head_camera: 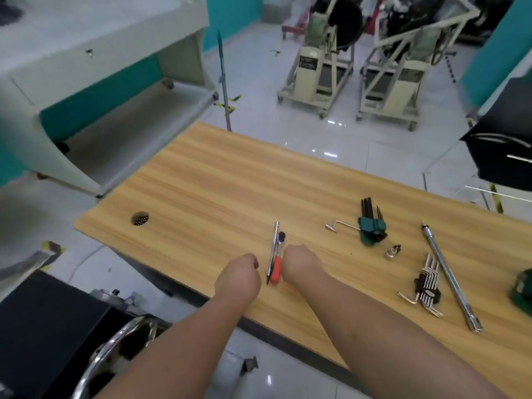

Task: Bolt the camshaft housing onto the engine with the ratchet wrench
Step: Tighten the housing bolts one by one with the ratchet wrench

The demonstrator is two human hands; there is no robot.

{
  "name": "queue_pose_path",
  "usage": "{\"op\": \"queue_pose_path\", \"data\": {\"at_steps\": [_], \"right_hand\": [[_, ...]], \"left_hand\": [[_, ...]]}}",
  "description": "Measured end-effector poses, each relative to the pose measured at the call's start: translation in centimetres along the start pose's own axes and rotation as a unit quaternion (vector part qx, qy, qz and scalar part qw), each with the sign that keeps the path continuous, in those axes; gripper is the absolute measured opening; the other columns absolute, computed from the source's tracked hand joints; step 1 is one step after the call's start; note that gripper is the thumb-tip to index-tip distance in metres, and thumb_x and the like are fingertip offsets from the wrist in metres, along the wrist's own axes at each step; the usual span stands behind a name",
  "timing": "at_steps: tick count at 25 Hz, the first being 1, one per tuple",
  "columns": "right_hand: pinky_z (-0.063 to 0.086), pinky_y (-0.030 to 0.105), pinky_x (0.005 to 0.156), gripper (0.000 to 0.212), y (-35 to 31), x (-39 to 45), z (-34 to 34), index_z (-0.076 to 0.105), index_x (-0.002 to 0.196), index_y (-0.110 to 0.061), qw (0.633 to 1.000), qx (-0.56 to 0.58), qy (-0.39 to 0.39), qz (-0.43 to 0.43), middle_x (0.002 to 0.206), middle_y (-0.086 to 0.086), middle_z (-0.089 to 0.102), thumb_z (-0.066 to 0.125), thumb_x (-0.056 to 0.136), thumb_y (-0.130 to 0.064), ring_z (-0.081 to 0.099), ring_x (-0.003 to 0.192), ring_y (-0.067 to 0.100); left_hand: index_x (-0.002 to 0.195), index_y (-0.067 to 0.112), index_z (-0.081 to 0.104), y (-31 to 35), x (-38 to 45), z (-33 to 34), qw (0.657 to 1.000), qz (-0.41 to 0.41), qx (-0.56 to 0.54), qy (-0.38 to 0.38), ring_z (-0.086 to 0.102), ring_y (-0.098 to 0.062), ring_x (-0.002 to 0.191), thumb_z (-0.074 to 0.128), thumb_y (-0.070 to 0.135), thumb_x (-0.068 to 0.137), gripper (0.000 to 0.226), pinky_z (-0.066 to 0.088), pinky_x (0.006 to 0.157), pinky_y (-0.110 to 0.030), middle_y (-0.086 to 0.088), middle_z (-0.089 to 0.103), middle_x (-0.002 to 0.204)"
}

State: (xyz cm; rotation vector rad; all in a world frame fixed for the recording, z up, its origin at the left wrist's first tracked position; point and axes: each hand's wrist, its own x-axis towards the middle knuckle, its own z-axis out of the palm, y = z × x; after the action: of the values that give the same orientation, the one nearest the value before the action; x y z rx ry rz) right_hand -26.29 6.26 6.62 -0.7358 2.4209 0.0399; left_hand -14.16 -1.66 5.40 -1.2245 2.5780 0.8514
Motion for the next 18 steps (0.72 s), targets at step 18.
{"op": "queue_pose_path", "data": {"at_steps": [18], "right_hand": [[0.037, 0.018, 0.038, 0.013, 3.2, 4.7, 2.9, 0.051, 0.073, -0.010, 0.961, 0.261, -0.066, 0.057, 0.045, 0.003, 0.059, 0.046, 0.081, -0.019, 0.053, 0.037, 0.019]], "left_hand": [[0.080, 0.013, 0.050, 1.4, 5.9, 5.3, 0.993, -0.062, -0.013, -0.100, 0.056, -0.019, 0.068, 0.052, 0.012, 0.083, 0.004, 0.043, 0.060, -0.027, -0.004, 0.059, 0.079]]}}
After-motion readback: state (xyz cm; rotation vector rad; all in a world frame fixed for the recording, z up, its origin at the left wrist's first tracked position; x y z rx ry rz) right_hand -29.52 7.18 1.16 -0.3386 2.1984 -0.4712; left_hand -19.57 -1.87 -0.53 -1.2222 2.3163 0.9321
